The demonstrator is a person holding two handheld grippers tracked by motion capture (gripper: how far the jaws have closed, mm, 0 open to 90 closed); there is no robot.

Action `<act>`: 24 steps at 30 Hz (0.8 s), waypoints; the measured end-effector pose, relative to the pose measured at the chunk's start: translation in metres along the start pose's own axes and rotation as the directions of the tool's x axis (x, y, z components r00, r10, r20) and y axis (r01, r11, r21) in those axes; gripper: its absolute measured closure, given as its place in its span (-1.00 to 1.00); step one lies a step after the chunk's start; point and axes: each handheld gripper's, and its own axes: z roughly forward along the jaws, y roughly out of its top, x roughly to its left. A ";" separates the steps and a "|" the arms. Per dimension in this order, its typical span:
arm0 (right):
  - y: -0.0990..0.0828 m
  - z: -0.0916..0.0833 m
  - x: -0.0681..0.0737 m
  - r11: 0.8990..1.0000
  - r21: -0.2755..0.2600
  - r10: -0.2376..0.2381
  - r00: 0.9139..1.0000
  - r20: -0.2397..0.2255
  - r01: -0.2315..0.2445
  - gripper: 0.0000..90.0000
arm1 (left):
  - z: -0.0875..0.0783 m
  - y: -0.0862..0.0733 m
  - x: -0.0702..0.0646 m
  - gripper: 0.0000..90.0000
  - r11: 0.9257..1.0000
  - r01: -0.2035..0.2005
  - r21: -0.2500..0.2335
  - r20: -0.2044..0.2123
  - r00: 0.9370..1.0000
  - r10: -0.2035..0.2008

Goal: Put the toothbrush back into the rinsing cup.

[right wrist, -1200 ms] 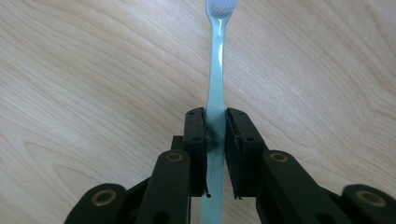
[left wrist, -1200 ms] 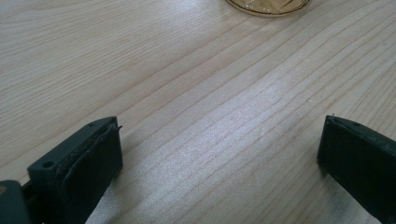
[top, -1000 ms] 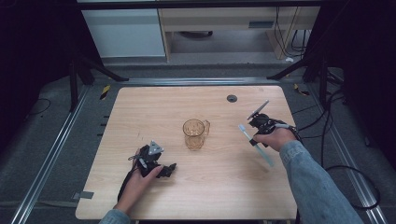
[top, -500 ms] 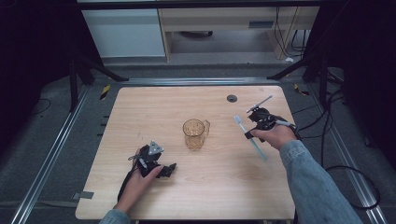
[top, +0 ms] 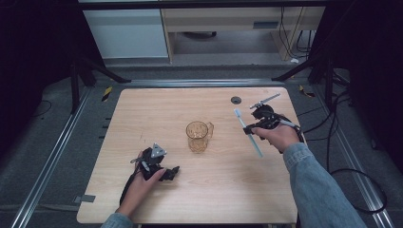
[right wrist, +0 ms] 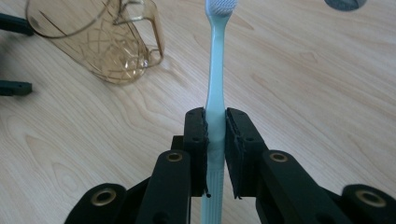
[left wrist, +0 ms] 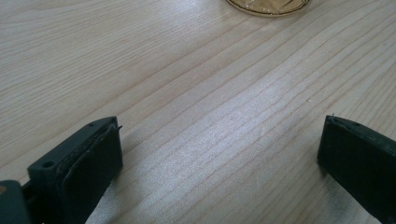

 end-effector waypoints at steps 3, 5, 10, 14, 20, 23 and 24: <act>0.002 -0.001 0.002 1.000 -0.023 -0.010 1.000 -0.006 0.010 0.76 | 0.000 0.000 0.000 -1.00 1.000 0.000 0.000 0.001 1.000 0.000; 0.005 -0.001 0.005 0.999 -0.049 -0.018 1.000 -0.009 0.018 0.76 | 0.000 0.000 0.000 -1.00 1.000 -0.001 0.000 0.000 1.000 0.001; 0.011 -0.004 0.010 0.994 -0.107 -0.037 0.999 -0.012 0.035 0.76 | 0.000 0.000 0.000 -1.00 1.000 -0.002 0.000 0.000 1.000 0.002; 0.014 -0.006 0.012 0.990 -0.141 -0.030 0.999 -0.017 0.028 0.76 | 0.000 0.000 0.000 -1.00 1.000 -0.003 0.000 -0.001 1.000 0.003; 0.017 -0.006 0.014 0.980 -0.196 -0.037 0.999 -0.011 0.034 0.76 | 0.000 0.000 0.000 -1.00 1.000 -0.003 0.000 -0.001 1.000 0.003; 0.019 -0.006 0.015 0.974 -0.224 -0.035 0.999 -0.004 0.033 0.76 | 0.000 0.000 0.000 -1.00 1.000 -0.002 0.000 -0.001 1.000 0.002; 0.019 -0.006 0.015 0.974 -0.224 -0.035 0.999 -0.004 0.033 0.76 | 0.000 0.000 0.000 -1.00 1.000 -0.003 0.000 0.000 1.000 0.003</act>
